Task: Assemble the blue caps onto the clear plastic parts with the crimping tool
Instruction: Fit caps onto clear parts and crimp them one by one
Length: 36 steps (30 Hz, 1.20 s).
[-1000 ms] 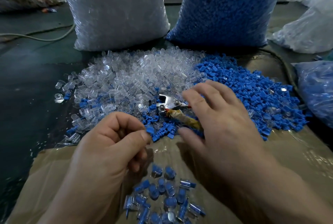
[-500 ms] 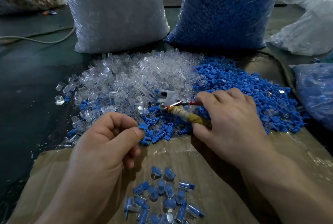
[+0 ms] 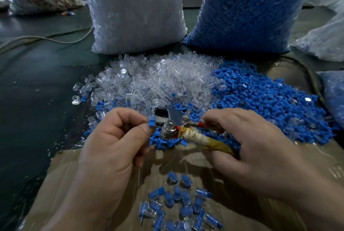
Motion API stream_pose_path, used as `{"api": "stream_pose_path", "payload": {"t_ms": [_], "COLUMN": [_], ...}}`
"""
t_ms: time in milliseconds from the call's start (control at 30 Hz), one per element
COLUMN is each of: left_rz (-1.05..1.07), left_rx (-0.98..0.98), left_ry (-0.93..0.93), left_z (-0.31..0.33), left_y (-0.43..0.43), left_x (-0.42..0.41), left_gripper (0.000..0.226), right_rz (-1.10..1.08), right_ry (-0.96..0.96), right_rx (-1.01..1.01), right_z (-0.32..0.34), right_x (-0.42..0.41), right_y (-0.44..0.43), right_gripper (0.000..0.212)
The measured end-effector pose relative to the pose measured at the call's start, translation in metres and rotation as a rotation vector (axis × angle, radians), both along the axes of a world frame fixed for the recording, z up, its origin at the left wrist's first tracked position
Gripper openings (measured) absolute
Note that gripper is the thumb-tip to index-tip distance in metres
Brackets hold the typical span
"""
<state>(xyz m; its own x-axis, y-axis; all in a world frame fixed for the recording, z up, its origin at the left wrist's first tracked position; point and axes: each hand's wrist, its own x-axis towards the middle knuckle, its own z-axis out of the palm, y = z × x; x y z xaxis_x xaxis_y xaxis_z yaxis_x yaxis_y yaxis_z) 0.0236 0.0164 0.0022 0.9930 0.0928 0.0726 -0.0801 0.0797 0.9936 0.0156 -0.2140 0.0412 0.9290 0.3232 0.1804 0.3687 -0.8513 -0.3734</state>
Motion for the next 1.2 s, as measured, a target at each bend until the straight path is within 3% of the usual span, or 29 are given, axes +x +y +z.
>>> {"api": "stream_pose_path", "payload": {"t_ms": [267,533,800,900,1100,1200], "left_rz": [-0.049,-0.087,-0.058,-0.065,0.042,0.066], "left_rx": [0.022,0.041,0.056,0.095,0.171,0.213], "left_ry": [-0.029,-0.062,-0.056,-0.062,-0.053,0.007], "left_z": [0.002,-0.005,-0.009,-0.007,0.000,0.002], "left_y": [0.001,0.004,0.005,0.006,0.002,0.004], "left_x": [-0.001,-0.001,-0.002,-0.002,-0.003,-0.002], "left_gripper": [0.021,0.019,0.027,0.038,0.012,0.007], "right_rz": [0.035,0.041,0.043,0.039,-0.023,-0.149], "right_ry": [0.032,-0.017,0.023,0.037,-0.011,-0.047], "right_rx": [-0.012,-0.100,-0.148,-0.155,-0.099,-0.198], "right_z": [-0.001,0.001,0.002,0.003,0.000,-0.004], "right_x": [0.000,0.000,0.000,0.000,-0.001,0.008], "right_y": [0.000,0.003,0.004,0.005,0.000,-0.006], "right_gripper": [0.055,0.045,0.050,0.049,0.050,0.061]}}
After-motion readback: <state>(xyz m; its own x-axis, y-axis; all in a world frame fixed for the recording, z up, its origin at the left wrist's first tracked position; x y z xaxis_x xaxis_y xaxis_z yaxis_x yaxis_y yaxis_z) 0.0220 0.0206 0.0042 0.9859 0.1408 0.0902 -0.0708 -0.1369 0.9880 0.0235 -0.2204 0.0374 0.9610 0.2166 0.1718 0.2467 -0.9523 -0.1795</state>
